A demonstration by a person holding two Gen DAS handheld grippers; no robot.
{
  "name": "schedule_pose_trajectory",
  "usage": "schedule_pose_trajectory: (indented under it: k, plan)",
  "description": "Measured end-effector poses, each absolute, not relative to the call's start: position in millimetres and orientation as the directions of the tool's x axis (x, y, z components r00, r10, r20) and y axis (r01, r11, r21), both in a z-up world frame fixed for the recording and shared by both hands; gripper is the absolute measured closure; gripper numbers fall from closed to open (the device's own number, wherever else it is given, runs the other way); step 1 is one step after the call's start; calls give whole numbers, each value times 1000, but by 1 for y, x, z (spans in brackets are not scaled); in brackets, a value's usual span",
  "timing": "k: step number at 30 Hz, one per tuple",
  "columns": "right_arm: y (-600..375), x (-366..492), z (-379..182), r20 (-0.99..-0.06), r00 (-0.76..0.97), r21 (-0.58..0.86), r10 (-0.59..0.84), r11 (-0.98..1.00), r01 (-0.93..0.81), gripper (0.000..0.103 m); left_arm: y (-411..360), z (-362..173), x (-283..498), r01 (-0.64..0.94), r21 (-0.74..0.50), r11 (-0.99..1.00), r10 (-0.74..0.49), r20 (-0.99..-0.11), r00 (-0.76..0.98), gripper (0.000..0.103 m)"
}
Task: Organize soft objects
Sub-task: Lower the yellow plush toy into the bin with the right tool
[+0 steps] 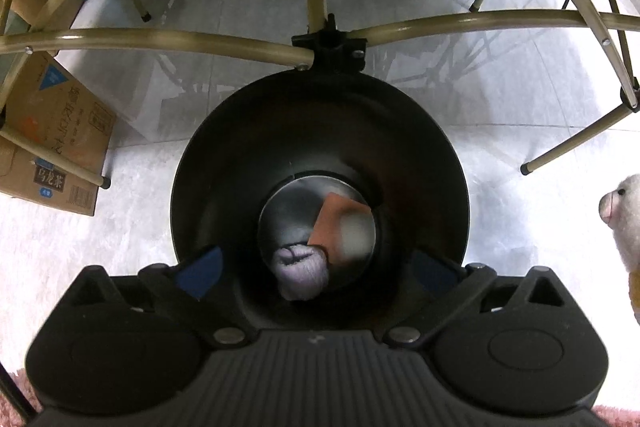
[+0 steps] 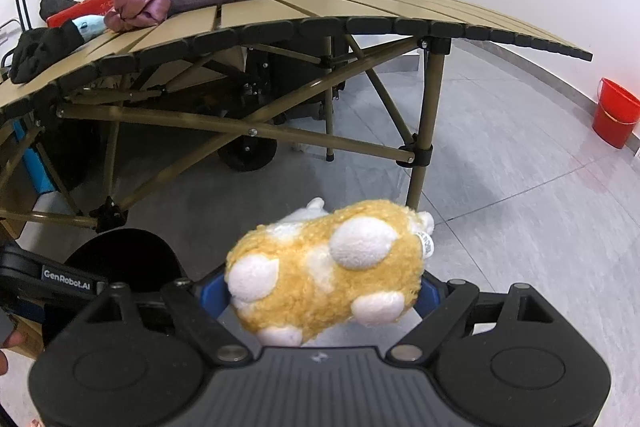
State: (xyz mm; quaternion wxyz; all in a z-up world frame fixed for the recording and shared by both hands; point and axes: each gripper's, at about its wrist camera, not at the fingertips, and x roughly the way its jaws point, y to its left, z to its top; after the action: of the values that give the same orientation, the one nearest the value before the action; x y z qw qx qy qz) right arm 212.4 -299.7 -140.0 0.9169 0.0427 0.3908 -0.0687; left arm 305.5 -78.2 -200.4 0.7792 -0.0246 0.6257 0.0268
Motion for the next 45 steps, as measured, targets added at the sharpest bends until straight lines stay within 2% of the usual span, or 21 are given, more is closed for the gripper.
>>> schedule_pose_trajectory:
  k: [23,45]
  plan:
    - [-288,213,-141,-720,691,25,-68,992,123,16,-67,-193,300,-65,1,998,14,-978,206,0]
    - [-200,232,-136,-710,700,33,73,997,-70,16,11,-163,283,-136,-16,991,19,-969,246,0]
